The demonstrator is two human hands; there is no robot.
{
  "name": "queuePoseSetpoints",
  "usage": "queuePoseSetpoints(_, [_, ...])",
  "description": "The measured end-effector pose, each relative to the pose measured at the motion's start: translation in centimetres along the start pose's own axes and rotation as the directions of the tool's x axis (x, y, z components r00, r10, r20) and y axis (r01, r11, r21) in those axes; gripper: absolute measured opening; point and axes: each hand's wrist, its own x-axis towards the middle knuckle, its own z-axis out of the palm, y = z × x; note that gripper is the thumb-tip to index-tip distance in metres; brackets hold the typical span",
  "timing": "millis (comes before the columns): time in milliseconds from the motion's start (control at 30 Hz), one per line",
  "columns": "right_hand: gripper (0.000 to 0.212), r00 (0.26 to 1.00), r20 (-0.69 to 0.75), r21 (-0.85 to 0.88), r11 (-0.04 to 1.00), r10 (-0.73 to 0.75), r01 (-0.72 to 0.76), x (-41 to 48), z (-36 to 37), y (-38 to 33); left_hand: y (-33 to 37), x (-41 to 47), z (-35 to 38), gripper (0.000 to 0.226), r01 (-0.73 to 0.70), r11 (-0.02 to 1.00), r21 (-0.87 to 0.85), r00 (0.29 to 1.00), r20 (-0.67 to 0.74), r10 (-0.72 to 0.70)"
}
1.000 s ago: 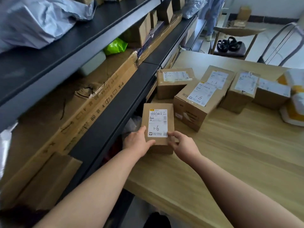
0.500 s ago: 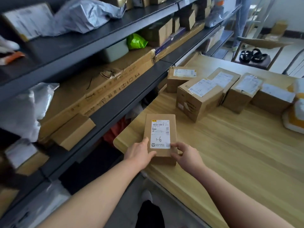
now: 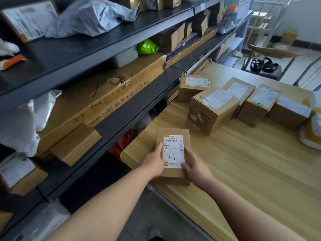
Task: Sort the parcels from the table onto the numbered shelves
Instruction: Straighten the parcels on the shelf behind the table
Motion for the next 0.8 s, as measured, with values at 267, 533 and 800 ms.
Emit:
queuePoseSetpoints(267, [0.064, 0.998, -0.006, 0.144, 0.988, 0.054, -0.053, 0.1, 0.8, 0.6, -2.4, 1.7, 0.5, 0.072, -0.102, 0.981, -0.164, 0.987, 0.110, 0.121])
queuePoseSetpoints(533, [0.067, 0.997, 0.064, 0.207, 0.977, 0.040, -0.053, 0.8, 1.0, 1.7, -2.4, 1.9, 0.6, 0.071, -0.072, 0.988, -0.136, 0.991, 0.099, 0.086])
queuePoseSetpoints(800, [0.073, 0.997, 0.070, 0.196, 0.979, 0.039, -0.052, 0.3, 0.7, 1.4, -0.7, -0.7, 2.3, 0.073, 0.126, 0.909, -0.396, 0.990, -0.015, -0.143])
